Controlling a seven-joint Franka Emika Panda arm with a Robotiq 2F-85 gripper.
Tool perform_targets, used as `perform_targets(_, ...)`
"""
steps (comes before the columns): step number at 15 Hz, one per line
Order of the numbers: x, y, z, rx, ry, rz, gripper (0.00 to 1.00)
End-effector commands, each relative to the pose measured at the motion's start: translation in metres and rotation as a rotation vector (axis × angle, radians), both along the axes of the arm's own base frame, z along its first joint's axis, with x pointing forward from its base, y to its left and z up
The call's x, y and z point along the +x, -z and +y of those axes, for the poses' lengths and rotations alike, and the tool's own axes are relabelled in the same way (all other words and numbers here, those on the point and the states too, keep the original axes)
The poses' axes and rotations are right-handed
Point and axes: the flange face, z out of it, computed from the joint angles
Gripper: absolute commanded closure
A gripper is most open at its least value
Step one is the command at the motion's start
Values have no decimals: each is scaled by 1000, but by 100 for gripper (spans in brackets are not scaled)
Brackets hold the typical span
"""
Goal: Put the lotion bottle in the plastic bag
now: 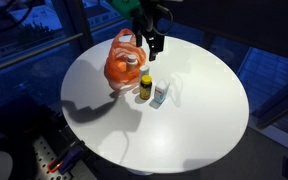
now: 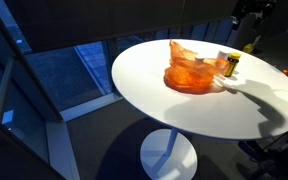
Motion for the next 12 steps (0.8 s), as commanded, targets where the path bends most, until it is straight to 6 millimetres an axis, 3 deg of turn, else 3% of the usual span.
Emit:
perform_targets(1, 14, 16, 1, -11, -6, -23, 0)
perform_targets(7, 30, 62, 13, 0, -112, -14, 0)
perform_targets(12, 48, 86, 17, 9, -214, -3, 0)
